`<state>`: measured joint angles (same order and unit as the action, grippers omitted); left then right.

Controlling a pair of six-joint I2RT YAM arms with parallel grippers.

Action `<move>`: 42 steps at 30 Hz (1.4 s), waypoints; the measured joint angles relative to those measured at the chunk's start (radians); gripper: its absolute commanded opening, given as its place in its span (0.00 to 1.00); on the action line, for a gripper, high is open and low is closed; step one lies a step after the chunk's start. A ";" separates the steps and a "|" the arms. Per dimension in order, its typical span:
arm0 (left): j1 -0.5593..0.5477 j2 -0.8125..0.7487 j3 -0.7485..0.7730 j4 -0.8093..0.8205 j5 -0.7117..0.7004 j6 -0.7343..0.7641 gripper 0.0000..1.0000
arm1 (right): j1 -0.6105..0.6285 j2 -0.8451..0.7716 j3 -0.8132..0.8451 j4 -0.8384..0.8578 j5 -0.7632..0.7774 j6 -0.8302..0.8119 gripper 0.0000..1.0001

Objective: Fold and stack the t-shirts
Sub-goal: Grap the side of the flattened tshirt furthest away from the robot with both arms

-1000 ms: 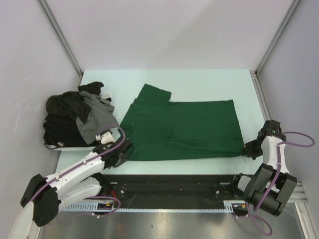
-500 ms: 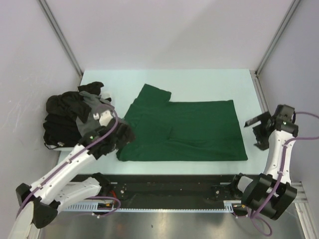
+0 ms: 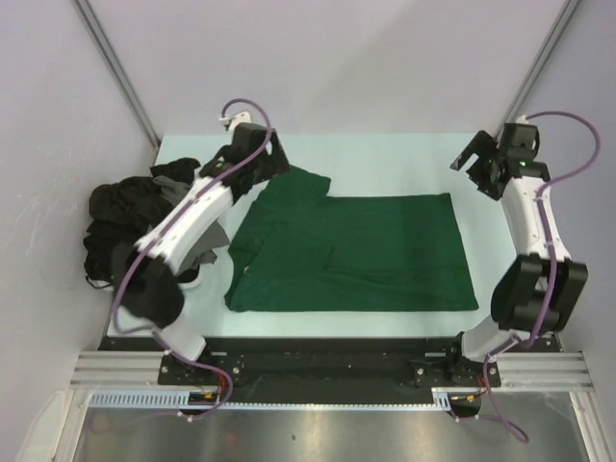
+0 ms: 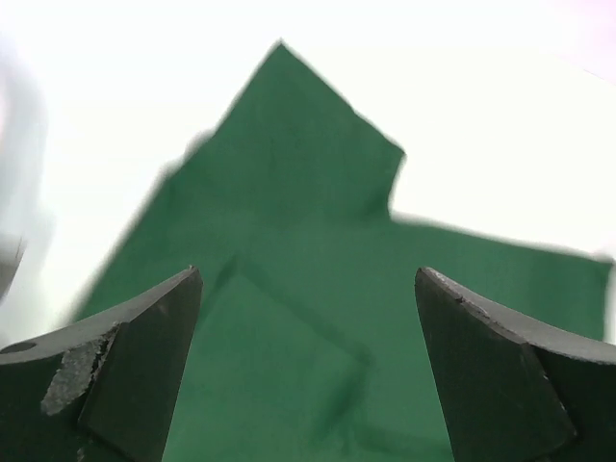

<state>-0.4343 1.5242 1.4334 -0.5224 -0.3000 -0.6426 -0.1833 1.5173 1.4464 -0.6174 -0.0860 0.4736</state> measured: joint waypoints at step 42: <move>0.156 1.098 0.862 0.132 0.072 -0.302 0.57 | -0.042 0.566 0.201 0.227 -0.061 -0.086 1.00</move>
<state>-0.2783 2.6217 2.2951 -0.3901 -0.2283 -0.9447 -0.2249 2.0838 1.6470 -0.3908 -0.1474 0.3878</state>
